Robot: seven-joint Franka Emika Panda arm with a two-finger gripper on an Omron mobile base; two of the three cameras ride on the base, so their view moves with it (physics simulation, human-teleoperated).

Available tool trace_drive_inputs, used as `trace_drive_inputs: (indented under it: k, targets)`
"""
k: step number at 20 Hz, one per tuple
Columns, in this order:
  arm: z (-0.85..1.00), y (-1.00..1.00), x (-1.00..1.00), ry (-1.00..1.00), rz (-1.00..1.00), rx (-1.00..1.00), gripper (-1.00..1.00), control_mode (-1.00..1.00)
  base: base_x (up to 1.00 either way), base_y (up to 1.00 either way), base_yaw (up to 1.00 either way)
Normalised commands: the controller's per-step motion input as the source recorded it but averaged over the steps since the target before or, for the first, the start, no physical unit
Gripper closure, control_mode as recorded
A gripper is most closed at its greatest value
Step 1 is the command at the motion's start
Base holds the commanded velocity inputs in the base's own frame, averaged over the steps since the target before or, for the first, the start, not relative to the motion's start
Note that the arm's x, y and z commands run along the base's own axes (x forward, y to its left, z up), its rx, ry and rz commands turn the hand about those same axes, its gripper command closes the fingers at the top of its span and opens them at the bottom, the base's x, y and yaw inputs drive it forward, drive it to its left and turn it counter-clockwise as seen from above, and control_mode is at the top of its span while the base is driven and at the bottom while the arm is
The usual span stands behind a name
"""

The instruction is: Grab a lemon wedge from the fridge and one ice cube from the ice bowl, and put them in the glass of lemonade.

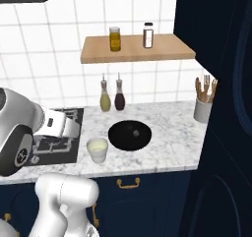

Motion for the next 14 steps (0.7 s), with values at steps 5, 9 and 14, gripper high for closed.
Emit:
trace_drive_inputs:
  k: [5, 9, 14]
  targets:
    - [0.0, 0.0, 0.0, 0.0, 0.0, 0.0, 1.0, 1.0, 0.61, 0.0, 0.0]
    - [0.0, 0.0, 0.07, 0.0, 0.0, 0.0, 1.0, -1.0, 0.0, 0.0, 0.0]
    - [-0.36, 0.15, 0.67, 0.1, 0.0, 0.0, 1.0, -1.0, 0.0, 0.0, 0.0]
